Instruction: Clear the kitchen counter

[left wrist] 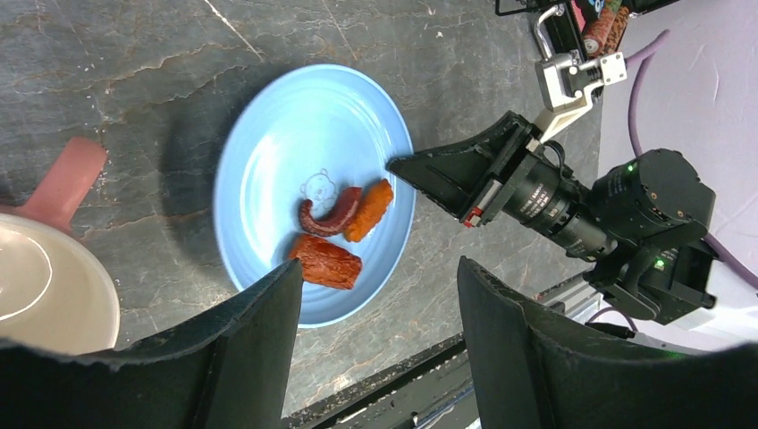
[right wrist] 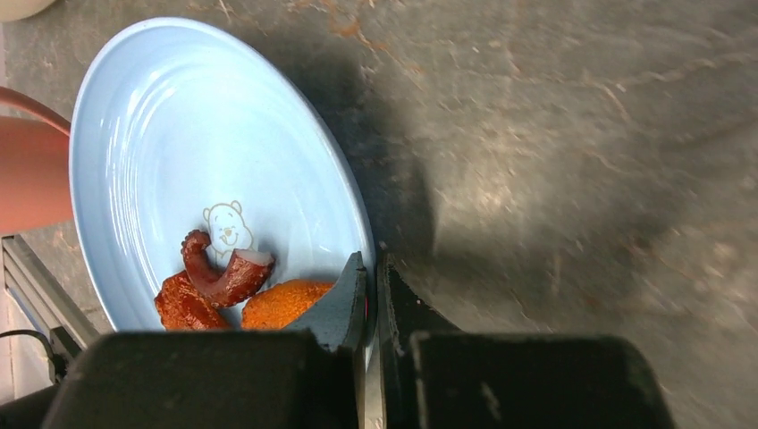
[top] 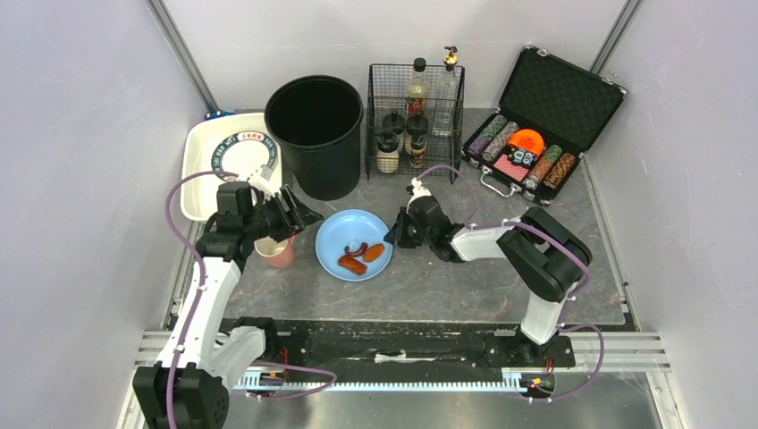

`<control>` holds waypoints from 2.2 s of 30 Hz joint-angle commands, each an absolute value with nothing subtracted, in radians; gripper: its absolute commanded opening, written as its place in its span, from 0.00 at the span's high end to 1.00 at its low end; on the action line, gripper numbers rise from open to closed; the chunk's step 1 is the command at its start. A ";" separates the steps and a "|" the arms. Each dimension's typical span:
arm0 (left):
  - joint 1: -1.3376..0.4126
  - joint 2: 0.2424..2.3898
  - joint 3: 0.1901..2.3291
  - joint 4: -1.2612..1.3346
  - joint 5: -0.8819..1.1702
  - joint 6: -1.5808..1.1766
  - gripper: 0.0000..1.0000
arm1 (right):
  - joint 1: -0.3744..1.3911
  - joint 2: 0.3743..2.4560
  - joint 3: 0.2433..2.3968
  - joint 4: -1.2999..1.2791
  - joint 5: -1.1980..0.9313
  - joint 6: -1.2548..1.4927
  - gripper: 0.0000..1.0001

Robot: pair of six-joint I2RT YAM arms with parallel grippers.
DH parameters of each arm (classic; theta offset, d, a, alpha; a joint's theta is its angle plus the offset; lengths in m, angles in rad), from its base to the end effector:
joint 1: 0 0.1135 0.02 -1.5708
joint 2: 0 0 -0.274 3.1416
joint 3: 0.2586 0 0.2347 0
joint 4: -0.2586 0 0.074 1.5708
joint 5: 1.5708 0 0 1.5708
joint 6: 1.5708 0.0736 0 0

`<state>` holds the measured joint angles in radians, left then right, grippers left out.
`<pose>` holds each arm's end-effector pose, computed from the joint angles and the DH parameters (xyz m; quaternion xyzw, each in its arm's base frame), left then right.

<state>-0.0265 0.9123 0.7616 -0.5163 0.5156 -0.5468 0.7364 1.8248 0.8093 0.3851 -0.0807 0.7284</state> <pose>0.1931 -0.0414 0.2701 -0.1162 0.8693 -0.3394 0.3402 0.2764 0.2586 0.1307 -0.0218 0.8907 0.3294 0.3126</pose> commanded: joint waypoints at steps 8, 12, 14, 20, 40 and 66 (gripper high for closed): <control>-0.084 0.910 0.767 -0.499 0.510 -0.516 0.31 | 0.697 1.576 0.620 0.458 -0.149 0.706 1.00; -0.102 0.917 0.736 -0.499 0.524 -0.538 0.30 | 0.686 1.478 0.579 0.422 -0.155 0.676 1.00; -0.110 0.912 0.709 -0.493 0.538 -0.549 0.29 | 0.686 1.426 0.557 0.395 -0.145 0.657 1.00; -0.144 0.864 0.659 -0.462 0.557 -0.599 0.29 | 0.684 1.323 0.520 0.342 -0.131 0.629 1.00; -0.364 0.860 0.574 -0.356 0.473 -0.686 0.32 | 0.684 1.190 0.497 0.281 -0.150 0.612 1.00; -0.499 1.044 0.543 -0.092 0.484 -0.799 0.88 | 0.629 1.114 0.463 0.251 -0.185 0.581 1.00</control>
<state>-0.4862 1.0218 0.5480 -0.2405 0.4332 -0.7338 0.6338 1.1423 0.4610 0.2008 -0.1379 0.5808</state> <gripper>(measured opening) 0.216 0.025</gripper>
